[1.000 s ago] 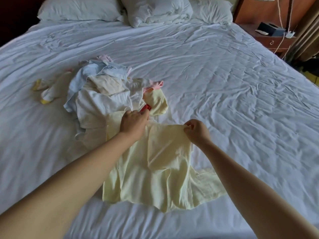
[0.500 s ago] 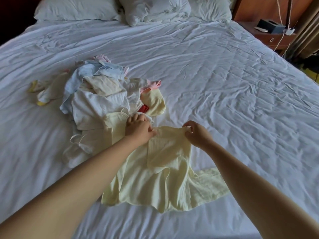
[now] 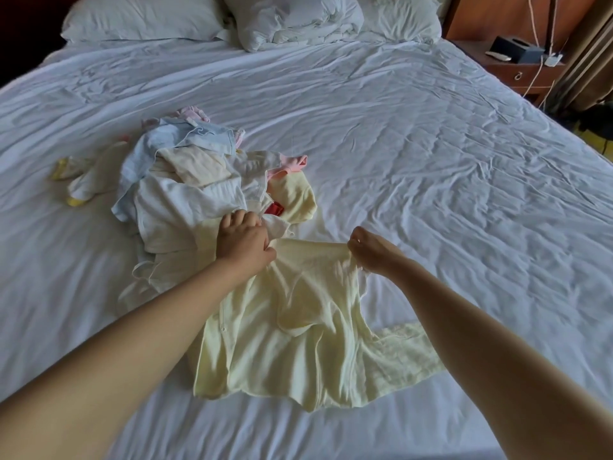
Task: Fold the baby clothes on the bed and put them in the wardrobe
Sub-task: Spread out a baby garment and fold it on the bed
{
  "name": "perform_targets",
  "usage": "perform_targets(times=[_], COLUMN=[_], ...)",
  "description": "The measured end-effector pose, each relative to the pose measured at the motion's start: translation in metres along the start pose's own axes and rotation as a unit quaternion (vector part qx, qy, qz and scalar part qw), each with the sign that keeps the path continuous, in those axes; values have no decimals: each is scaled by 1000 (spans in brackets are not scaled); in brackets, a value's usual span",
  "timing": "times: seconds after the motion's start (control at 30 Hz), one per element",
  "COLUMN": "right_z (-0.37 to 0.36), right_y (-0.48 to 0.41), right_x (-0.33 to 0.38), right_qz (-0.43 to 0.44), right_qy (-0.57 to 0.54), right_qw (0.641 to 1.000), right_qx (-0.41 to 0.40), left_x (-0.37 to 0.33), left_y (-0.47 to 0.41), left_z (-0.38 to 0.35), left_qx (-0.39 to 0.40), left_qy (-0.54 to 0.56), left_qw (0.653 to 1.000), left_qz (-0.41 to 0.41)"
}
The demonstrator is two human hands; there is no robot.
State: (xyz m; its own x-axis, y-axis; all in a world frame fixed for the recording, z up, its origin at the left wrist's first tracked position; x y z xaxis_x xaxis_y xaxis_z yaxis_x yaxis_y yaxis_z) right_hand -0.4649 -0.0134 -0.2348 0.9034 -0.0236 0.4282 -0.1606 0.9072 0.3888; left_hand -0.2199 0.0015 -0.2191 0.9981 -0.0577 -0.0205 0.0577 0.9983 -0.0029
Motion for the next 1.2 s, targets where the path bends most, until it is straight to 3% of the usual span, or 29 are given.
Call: perform_targets(times=[0.13, 0.23, 0.43, 0.6, 0.73, 0.93, 1.07, 1.2], right_z=[-8, -8, -15, -46, -74, -107, -110, -105], right_y=[-3, 4, 46, 108, 145, 170, 176, 185], right_x=[-2, -6, 2, 19, 34, 39, 43, 48], right_qz=[-11, -15, 67, 129, 124, 29, 7, 62], right_qy=[71, 47, -35, -58, -12, 115, 103, 126], right_qw=[996, 994, 985, 982, 990, 993, 995, 990], right_qx=[-47, -94, -154, -128, -61, -24, -15, 11], left_x=[-6, -14, -33, -44, -49, -56, -57, -43], left_y=[1, 6, 56, 115, 139, 146, 148, 154], left_z=[-7, -8, 6, -6, -13, -11, -4, 5], left_qx=[1, -27, -103, -9, 49, 37, 37, 27], left_qy=[-22, -14, 136, 179, 167, 126, 78, 2], left_qw=[1000, 999, 971, 949, 957, 974, 975, 971], left_qz=[-22, -39, -167, -260, -232, -186, -203, -237])
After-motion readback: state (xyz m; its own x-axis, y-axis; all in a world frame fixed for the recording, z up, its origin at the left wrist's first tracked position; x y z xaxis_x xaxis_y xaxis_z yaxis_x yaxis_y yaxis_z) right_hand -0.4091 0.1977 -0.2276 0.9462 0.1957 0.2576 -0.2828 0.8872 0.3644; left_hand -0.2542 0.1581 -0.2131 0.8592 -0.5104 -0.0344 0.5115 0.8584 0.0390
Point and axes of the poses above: each hand's wrist, its own y-axis away from the middle knuckle, its own z-axis out of the back of the hand, x = y × z, the point moved 6 cm from there along -y, towards the middle knuckle, and after that the axes turned 6 degrees about x, right-handed, at the moved point
